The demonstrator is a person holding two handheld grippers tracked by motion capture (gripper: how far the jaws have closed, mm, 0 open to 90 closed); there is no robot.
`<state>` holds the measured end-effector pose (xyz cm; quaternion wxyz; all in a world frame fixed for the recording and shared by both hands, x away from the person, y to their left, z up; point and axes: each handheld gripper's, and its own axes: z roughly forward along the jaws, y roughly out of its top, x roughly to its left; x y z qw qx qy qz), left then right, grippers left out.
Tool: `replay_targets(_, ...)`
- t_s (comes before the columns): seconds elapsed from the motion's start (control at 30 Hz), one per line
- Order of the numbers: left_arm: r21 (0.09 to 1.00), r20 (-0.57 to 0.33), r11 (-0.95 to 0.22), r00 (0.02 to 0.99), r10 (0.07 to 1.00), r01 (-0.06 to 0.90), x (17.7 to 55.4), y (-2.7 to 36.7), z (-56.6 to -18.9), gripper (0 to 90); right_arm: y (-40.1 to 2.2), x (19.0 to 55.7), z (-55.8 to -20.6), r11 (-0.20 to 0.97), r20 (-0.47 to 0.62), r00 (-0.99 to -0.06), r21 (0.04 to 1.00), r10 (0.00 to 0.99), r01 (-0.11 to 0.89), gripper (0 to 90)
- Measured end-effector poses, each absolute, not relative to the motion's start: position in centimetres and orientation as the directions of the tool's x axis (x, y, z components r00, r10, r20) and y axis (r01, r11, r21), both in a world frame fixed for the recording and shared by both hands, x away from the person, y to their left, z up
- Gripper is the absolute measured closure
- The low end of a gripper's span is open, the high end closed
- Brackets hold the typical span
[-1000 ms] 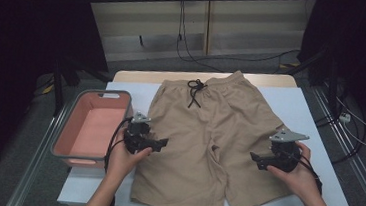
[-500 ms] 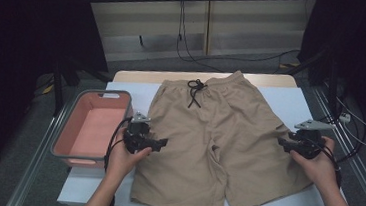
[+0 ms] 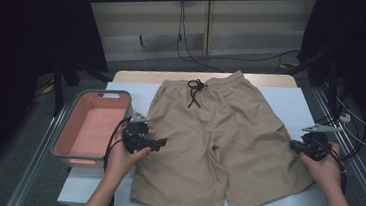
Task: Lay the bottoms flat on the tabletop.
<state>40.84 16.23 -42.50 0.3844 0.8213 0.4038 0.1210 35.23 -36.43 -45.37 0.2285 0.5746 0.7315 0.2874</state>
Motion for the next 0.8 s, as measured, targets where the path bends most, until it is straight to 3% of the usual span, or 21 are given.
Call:
replay_targets(0.27,0.730,-0.109,-0.370,0.632,0.768,0.575,41.0,16.4,-42.6,11.8,-36.8,33.4,-45.3,0.204,-0.028,-0.257,0.695,0.966,0.690,88.7)
replay_targets(0.47,0.729,-0.112,-0.365,0.628,0.770,0.578,40.9,16.3,-42.8,9.8,-35.2,33.6,-44.4,0.206,-0.027,-0.270,0.721,0.962,0.662,61.8)
replay_targets(0.63,0.732,-0.114,-0.367,0.634,0.765,0.574,40.8,16.4,-42.8,6.9,-33.2,33.9,-43.3,0.218,-0.019,-0.309,0.750,0.951,0.625,51.4)
replay_targets(0.8,0.722,-0.117,-0.377,0.639,0.760,0.580,40.8,16.5,-42.9,5.7,-31.3,34.1,-42.7,0.227,-0.006,-0.344,0.761,0.939,0.608,34.5)
